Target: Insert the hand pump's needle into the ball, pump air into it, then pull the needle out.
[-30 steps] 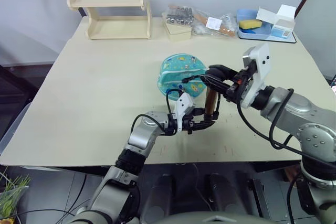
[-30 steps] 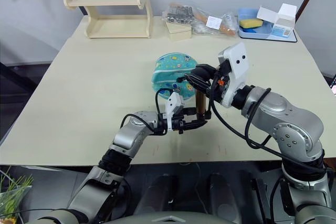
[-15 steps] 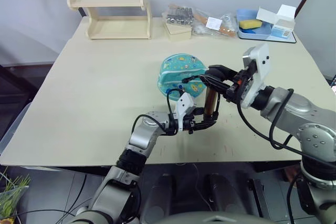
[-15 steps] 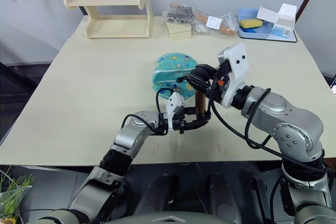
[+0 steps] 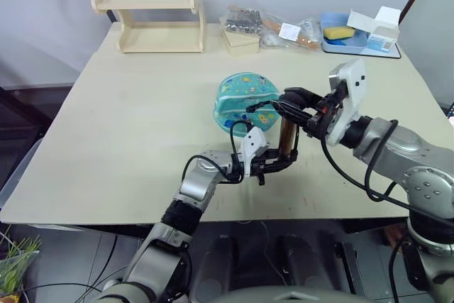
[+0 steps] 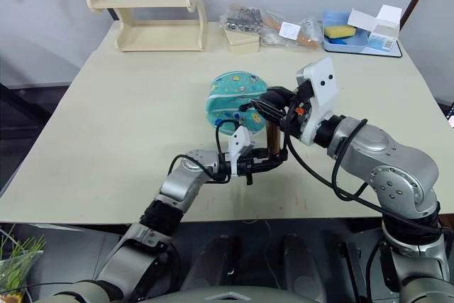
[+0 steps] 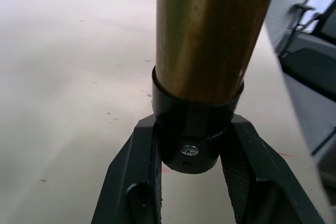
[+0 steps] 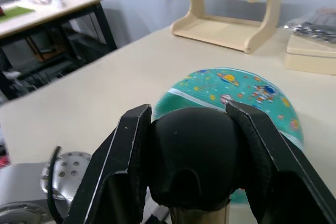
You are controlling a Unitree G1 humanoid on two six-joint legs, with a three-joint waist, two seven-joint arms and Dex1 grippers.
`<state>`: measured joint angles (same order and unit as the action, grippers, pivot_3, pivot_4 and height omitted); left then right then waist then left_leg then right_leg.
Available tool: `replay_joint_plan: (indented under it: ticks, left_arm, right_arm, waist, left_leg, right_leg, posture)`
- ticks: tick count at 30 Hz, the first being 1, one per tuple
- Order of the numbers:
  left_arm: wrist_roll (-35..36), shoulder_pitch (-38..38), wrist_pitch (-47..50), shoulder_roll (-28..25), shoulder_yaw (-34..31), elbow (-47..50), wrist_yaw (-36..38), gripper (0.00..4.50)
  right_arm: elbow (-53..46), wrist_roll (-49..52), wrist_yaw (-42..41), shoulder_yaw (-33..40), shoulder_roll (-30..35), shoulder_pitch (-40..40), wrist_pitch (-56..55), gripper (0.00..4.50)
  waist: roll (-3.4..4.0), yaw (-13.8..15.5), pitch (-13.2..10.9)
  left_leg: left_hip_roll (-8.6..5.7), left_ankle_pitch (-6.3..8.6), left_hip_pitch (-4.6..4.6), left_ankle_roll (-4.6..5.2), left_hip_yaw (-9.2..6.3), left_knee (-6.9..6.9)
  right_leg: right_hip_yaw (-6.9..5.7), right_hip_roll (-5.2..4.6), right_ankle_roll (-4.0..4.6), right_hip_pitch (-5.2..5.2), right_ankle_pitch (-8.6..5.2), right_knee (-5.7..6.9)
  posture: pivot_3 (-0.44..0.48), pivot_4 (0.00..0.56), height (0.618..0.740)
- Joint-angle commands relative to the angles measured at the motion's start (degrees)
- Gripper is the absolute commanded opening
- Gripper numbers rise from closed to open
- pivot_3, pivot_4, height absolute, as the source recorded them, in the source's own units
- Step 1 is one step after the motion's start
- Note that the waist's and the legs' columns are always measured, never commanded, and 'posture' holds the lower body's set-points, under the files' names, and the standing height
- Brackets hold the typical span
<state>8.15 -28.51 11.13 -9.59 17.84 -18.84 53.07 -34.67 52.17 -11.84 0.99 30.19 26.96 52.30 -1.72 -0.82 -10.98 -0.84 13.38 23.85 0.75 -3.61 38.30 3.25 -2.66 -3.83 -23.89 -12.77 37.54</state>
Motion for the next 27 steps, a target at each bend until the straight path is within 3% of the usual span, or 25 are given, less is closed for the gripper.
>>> replay_joint_plan:
  ticks: [1, 5, 13, 21, 27]
  left_arm:
    - [-1.91, -1.19, -3.90, 1.16, -0.09, -3.65, -2.32, 1.04]
    - [-7.12, -2.77, -14.56, 3.46, 1.68, -13.74, -6.43, 1.04]
    - [-14.03, -5.33, -25.23, 4.37, 3.47, -28.33, -11.18, 1.04]
    - [-15.47, -6.76, -27.91, 4.85, 3.48, -35.41, -11.31, 1.04]
    - [-15.15, -6.25, -27.27, 4.65, 3.17, -35.96, -9.64, 1.04]
  right_arm:
    - [-1.37, -2.51, -2.67, -0.17, 0.74, -1.45, -2.39, 1.74]
    - [0.24, -5.31, -3.87, -1.61, -0.58, -3.57, -3.48, 1.74]
    - [2.31, -11.33, -6.05, -4.41, -1.33, -8.55, -5.40, 1.74]
    - [5.71, -16.83, -7.70, -7.14, -2.89, -12.75, -8.18, 1.74]
    - [4.73, -17.17, -8.20, -5.16, -3.64, -11.73, -8.26, 1.74]
  waist:
    - [0.00, -0.20, 0.00]
    - [0.00, -0.34, 0.00]
    - [0.00, 0.07, 0.04]
    - [0.09, -0.07, 1.07]
    - [0.18, -0.06, 1.37]
  left_leg:
    - [0.00, 0.00, 0.01, 0.01, 0.01, 0.00]
    - [0.00, 0.01, -0.02, 0.02, 0.01, -0.01]
    - [-0.03, 0.01, -0.02, 0.02, 0.01, 0.00]
    - [-0.04, 0.01, -0.30, 0.03, 0.01, 0.11]
    - [0.00, 0.01, -0.45, 0.03, -0.03, 0.06]
  right_leg:
    - [0.01, 0.00, 0.00, 0.00, 0.00, 0.00]
    - [0.02, 0.01, 0.00, -0.03, 0.00, 0.05]
    - [0.01, 0.00, -0.01, 0.01, 0.01, 0.05]
    - [0.02, -0.01, -0.29, 0.33, -0.05, 0.01]
    - [0.01, 0.05, -0.29, 0.44, -0.07, 0.04]
  posture:
    - [0.000, 0.150, 0.740]
    - [0.000, 0.150, 0.740]
    - [0.000, 0.150, 0.740]
    - [0.000, 0.150, 0.740]
    - [0.000, 0.150, 0.740]
